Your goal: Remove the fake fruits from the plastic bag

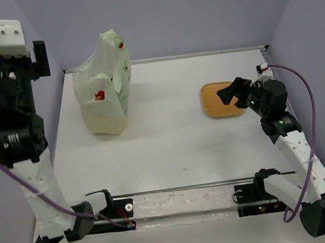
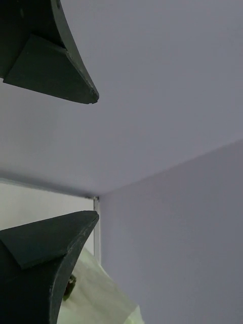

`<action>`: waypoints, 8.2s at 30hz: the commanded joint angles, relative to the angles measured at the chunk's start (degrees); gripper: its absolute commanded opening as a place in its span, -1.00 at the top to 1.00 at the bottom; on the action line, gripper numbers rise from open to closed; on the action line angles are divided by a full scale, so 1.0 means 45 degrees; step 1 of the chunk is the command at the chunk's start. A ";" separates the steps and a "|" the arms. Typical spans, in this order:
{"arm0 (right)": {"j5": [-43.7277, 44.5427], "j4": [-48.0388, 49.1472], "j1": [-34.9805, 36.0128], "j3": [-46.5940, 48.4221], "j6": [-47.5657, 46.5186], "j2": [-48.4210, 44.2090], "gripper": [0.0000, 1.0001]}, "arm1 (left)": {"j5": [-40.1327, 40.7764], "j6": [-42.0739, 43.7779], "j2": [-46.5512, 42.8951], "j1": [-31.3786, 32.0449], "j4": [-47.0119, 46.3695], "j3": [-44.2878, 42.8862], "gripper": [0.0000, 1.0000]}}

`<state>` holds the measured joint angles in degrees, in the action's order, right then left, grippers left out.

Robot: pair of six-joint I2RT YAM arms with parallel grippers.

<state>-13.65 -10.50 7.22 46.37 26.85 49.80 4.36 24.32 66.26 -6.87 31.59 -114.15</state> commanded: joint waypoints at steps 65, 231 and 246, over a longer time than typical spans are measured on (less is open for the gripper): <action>0.2523 0.0929 0.9776 0.5595 -0.1005 0.9050 0.15 | -0.3058 -0.1280 0.1271 0.5883 -0.0126 0.8958 1.00; 0.4439 0.1516 0.0758 0.2762 -0.0420 0.8914 -0.03 | 0.0340 -0.3412 0.2541 0.6000 -0.2861 0.7768 1.00; 0.4420 -0.2331 0.1500 0.4675 -0.1299 0.7801 -0.72 | 0.0125 -0.3294 0.2483 0.6020 -0.2783 0.7769 1.00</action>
<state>4.97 -16.23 12.93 63.59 21.63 89.08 5.61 8.75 80.05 20.40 20.38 -79.24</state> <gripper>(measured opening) 0.852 0.037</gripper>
